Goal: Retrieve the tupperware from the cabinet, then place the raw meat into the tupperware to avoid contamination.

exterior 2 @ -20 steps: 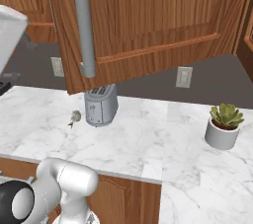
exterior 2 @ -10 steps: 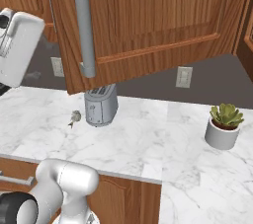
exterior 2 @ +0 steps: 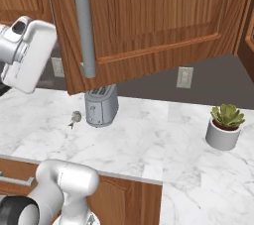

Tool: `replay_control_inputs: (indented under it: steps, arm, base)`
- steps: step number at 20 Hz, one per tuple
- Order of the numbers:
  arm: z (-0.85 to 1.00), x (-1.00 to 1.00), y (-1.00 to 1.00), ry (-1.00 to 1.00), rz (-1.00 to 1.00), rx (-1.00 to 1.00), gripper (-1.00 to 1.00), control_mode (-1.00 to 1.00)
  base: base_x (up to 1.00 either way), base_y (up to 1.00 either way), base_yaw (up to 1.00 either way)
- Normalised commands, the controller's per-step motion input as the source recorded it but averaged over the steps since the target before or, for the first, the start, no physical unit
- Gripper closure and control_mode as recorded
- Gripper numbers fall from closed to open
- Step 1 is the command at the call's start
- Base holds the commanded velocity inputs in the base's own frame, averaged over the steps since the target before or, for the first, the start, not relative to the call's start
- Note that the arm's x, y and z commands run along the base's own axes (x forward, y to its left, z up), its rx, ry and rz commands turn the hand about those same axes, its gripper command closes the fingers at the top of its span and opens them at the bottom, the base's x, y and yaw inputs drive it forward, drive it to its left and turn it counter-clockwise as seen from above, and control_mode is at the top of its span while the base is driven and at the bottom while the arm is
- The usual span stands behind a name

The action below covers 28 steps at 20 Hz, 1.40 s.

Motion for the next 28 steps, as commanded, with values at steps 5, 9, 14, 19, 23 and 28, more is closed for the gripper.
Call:
replay_control_inputs:
  steps: [5,9,14,19,23,28]
  arm:
    - [-0.01,0.03,-0.21,0.24,-0.28,-0.14,-1.0,-1.0]
    - [-0.03,0.0,-0.27,0.23,-0.31,-0.11,-1.0,-1.0]
    - [-0.02,-0.09,-0.27,0.16,-0.29,-0.06,-1.0,-1.0]
    - [-0.06,-0.36,-0.22,0.05,-0.28,-0.02,-1.0,-1.0]
    - [-0.03,-0.63,-0.36,-0.01,-0.2,0.0,-1.0,-1.0]
    - [0.0,-0.75,-0.5,-0.05,-0.12,0.0,-1.0,-1.0]
  base:
    - [0.0,0.0,0.0]
    - [0.0,0.0,0.0]
    - [0.0,0.0,0.0]
    - [0.0,0.0,0.0]
    - [0.0,0.0,0.0]
    - [0.0,0.0,0.0]
